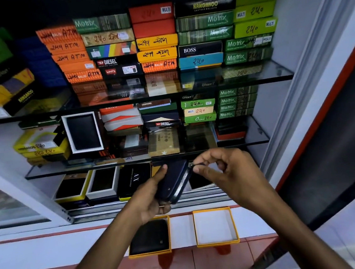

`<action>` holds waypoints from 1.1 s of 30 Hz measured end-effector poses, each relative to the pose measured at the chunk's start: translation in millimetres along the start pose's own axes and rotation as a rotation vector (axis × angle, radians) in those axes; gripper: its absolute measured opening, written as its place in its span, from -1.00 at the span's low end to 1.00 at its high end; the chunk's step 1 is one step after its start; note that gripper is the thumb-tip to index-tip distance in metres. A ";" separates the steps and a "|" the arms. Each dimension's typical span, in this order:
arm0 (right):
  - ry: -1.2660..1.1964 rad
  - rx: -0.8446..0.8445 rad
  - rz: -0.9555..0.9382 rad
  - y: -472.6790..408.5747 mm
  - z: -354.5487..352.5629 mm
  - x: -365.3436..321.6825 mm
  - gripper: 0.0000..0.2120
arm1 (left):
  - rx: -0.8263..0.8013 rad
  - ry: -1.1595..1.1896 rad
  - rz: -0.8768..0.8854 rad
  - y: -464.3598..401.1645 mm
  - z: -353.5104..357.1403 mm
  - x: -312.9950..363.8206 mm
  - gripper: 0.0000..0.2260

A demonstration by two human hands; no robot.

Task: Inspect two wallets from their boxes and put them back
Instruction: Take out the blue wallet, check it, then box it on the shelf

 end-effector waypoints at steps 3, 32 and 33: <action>0.004 0.108 0.055 -9.3 -8.5 14.7 -0.90 | -0.142 -0.051 -0.052 4.6 -9.4 0.7 -0.49; 0.085 0.515 -0.247 31.5 29.9 6.8 -0.78 | -0.040 0.632 -0.043 19.7 30.8 14.0 -0.72; 0.041 0.531 -0.209 27.4 25.8 8.0 -0.81 | -0.026 0.623 -0.033 21.3 29.9 12.0 -0.75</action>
Point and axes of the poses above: each hand's wrist, its own y-axis away from the middle knuckle, its own z-axis out of the palm, x = y × z, the point moved 3 cm from there along -y, towards the middle knuckle, and after that the axes turned 11 degrees about x, right-handed, at the moved point
